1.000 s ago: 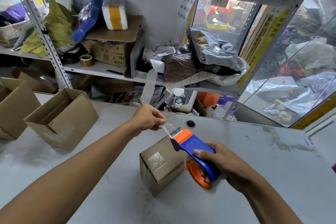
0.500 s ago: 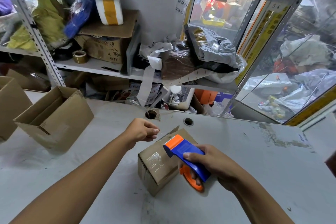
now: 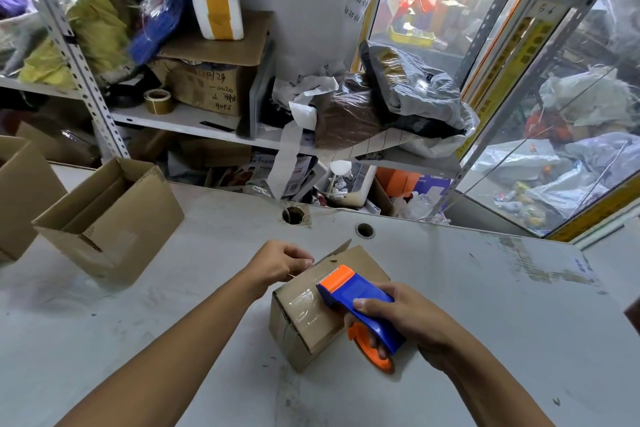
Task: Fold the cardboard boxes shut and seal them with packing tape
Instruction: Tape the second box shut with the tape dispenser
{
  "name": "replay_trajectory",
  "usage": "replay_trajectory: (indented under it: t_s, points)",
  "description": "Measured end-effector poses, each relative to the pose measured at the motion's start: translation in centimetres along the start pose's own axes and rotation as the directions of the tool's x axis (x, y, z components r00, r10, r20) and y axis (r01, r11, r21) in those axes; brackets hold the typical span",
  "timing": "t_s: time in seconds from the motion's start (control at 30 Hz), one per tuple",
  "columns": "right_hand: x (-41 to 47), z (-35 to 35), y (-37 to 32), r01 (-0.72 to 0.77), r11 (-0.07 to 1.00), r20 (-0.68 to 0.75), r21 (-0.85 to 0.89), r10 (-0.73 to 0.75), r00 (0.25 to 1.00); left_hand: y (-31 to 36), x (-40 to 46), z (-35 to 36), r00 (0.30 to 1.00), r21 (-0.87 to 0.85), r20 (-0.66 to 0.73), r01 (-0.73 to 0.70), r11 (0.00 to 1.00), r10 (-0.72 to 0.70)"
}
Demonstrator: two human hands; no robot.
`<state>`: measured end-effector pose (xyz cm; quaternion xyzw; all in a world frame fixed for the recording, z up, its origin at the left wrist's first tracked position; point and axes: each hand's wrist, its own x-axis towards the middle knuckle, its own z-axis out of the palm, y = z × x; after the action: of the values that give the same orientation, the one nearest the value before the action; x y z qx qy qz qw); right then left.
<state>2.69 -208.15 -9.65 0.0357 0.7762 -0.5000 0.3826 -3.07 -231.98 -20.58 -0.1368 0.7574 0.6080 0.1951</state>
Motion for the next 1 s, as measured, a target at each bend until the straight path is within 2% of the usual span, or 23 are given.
replay_trajectory:
  t_s: [0.13,0.23,0.27,0.37,0.43,0.5,0.57,0.63,0.7,0.77,0.87,1.0]
  points:
    - [0.1,0.0,0.0,0.02,1.0,-0.001,0.005,-0.02,1.0,0.6,-0.1,0.8,0.989,0.299,-0.122,-0.049,0.953,0.089]
    - [-0.2,0.0,0.2,0.035,0.999,0.012,0.007,-0.035,0.999,0.9,-0.3,1.0,0.968,0.508,-0.199,-0.029,0.861,0.15]
    - [-0.2,0.0,0.2,0.036,0.999,0.011,0.007,-0.036,0.999,1.0,-0.5,0.9,0.965,0.527,-0.2,-0.041,0.849,0.171]
    - [0.0,-0.1,0.2,0.029,1.0,0.008,0.012,-0.029,1.0,0.8,-2.0,1.2,0.951,0.455,-0.126,-0.197,0.869,0.282]
    - [-0.1,-0.2,0.2,0.032,0.999,0.012,0.018,-0.033,0.999,0.6,-3.3,1.4,0.934,0.465,-0.141,-0.23,0.855,0.328]
    - [-0.1,-0.2,0.2,0.039,0.999,0.02,0.02,-0.04,0.999,0.8,-5.0,1.0,0.947,0.462,-0.075,-0.244,0.853,0.312]
    - [0.0,-0.3,0.2,0.042,0.999,0.017,0.018,-0.042,0.999,1.2,-6.7,0.8,0.965,0.475,0.099,-0.262,0.84,0.245]
    - [0.2,-0.2,0.1,0.047,0.999,0.011,0.021,-0.048,0.999,1.6,-8.1,1.7,0.964,0.589,0.19,-0.264,0.764,0.187]
    - [0.2,0.0,0.0,0.044,0.999,0.003,0.001,-0.044,0.999,1.4,-8.6,3.5,0.976,0.727,0.129,-0.212,0.653,0.173]
    - [0.3,0.0,0.0,0.039,0.999,0.0,-0.016,-0.039,0.999,0.8,-8.3,5.3,0.974,0.798,0.015,-0.147,0.584,0.225]
    - [0.2,-0.1,0.2,0.028,0.999,-0.006,-0.015,-0.028,1.0,-0.3,-7.4,6.3,0.942,0.813,-0.085,-0.122,0.569,0.324]
    - [0.1,0.3,0.6,0.032,0.999,-0.005,0.008,-0.032,0.999,-1.0,-7.4,6.2,0.926,0.809,-0.105,-0.133,0.572,0.363]
